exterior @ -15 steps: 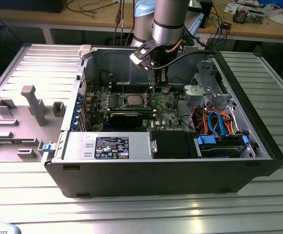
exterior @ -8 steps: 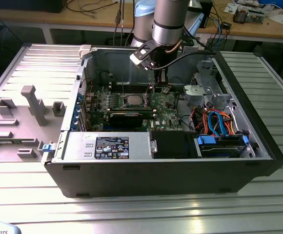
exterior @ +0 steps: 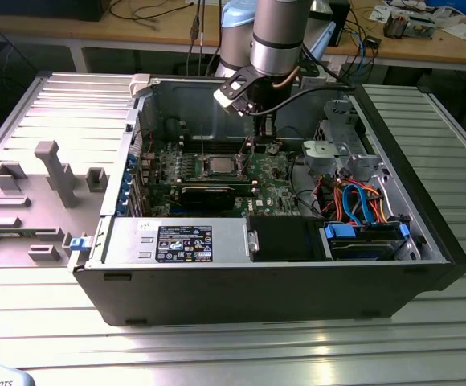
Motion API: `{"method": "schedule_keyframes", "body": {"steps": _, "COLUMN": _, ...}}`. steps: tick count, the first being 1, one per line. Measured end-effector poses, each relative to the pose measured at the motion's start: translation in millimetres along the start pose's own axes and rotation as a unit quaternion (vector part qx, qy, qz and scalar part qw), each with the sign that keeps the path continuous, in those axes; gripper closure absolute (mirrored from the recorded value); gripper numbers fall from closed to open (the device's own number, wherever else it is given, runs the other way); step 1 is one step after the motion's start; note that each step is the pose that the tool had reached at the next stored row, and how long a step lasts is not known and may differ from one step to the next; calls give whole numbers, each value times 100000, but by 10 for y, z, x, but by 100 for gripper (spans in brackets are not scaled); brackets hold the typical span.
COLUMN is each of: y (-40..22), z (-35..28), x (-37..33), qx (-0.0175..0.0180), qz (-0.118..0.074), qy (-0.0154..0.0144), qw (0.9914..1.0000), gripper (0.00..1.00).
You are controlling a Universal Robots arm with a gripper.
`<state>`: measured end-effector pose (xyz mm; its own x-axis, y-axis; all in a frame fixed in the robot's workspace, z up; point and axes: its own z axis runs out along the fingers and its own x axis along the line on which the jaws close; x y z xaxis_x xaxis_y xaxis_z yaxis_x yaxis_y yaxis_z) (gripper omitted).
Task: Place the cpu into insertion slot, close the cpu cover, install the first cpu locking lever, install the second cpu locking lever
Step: 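Close the cpu cover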
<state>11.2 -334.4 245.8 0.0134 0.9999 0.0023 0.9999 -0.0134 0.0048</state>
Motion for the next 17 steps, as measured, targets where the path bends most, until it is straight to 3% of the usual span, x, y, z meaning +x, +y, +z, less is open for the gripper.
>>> {"method": "schedule_keyframes", "body": {"steps": 17, "y": -60, "z": 26, "x": -2, "qx": 110, "qz": -3, "qy": 154, "qw": 100000, "gripper": 89}}
